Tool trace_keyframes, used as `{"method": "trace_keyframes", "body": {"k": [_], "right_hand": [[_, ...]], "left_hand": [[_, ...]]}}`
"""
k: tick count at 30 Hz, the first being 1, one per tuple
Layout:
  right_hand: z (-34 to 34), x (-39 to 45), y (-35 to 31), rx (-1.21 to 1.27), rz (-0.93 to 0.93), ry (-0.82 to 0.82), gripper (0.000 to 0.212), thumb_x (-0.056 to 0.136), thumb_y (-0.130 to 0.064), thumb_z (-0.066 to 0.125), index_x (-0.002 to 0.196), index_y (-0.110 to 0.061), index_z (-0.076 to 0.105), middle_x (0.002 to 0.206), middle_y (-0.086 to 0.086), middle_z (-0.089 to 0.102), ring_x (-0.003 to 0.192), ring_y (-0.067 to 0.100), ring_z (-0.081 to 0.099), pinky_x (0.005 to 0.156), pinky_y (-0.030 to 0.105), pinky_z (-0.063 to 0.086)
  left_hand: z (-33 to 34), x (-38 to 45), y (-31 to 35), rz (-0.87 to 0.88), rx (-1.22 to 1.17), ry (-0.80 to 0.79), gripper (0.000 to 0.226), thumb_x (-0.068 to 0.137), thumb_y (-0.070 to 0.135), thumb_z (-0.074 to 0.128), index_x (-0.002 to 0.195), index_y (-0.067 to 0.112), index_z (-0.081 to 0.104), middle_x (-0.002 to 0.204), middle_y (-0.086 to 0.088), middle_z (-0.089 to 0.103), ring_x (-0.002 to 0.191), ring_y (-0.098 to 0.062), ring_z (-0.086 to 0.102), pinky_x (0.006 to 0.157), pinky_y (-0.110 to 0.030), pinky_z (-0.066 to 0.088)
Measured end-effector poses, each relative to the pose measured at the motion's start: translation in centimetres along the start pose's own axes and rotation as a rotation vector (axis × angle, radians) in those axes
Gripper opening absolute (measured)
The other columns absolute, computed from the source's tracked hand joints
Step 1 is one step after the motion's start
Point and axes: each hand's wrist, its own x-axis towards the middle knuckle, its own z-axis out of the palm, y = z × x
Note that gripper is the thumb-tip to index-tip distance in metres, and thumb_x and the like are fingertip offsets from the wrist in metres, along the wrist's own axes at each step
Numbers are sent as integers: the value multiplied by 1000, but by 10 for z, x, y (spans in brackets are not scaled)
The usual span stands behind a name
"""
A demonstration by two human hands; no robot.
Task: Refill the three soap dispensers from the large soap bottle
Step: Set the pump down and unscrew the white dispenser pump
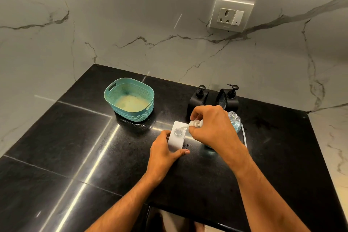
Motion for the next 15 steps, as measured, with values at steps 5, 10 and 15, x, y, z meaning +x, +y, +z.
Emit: {"method": "trace_keyframes", "body": {"k": [5,10,15], "right_hand": [[-8,-12,3,12,-3,57,24,76,-23,83,96,-19,72,86,-5,70,79,10,65,70,20,53],[-2,-29,16,-56,27,155,26,72,-26,84,94,-20,72,84,-5,68,74,11,62,66,17,42],[34,-48,37,-149,114,153,29,76,-29,81,98,-16,67,94,2,64,85,21,63,74,28,49]], "left_hand": [[1,4,-2,5,-16,-34,96,51,81,82,130,47,39,125,27,50,116,4,50,86,-8,42],[-2,9,-5,66,-36,-71,110,55,61,95,144,30,39,135,14,48,123,-6,49,102,-24,45],[-2,12,-11,47,-98,-175,128,55,43,101,157,18,29,150,10,39,135,0,38,104,-7,30]]}}
